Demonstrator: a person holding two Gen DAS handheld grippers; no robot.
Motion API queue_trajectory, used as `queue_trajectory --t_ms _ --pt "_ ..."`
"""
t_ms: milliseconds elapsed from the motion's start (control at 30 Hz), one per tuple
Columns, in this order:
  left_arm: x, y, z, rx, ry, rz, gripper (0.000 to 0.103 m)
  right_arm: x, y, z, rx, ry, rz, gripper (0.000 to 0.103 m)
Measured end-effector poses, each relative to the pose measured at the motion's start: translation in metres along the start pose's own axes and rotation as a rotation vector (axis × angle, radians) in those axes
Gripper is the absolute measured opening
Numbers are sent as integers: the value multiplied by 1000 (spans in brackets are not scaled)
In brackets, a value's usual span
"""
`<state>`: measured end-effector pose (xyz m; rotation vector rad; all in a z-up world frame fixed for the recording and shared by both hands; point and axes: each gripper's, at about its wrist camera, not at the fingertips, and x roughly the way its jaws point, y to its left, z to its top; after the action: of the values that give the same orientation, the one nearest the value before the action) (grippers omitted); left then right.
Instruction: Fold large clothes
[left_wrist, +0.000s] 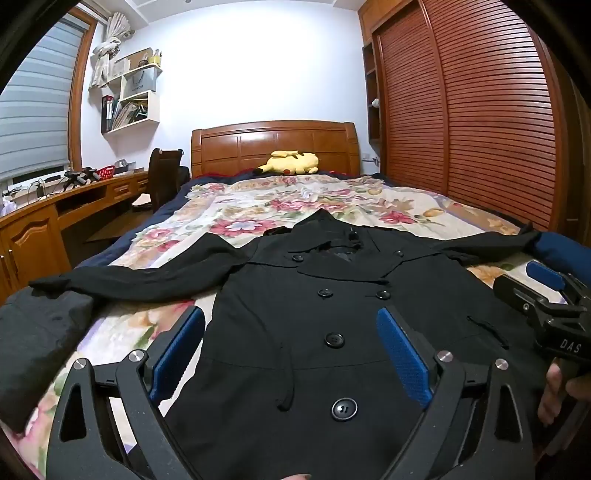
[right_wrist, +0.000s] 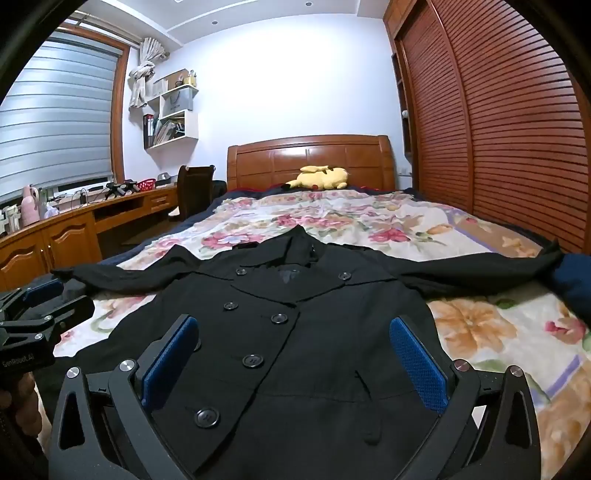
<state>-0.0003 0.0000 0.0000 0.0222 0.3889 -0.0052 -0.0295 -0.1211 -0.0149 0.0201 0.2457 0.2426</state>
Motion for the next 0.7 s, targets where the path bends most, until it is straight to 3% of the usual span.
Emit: queue_trajectory --t_ms 700 --pt "0 0 0 5 -3 2 95 -1 -2 -1 -3 -13 -7 103"
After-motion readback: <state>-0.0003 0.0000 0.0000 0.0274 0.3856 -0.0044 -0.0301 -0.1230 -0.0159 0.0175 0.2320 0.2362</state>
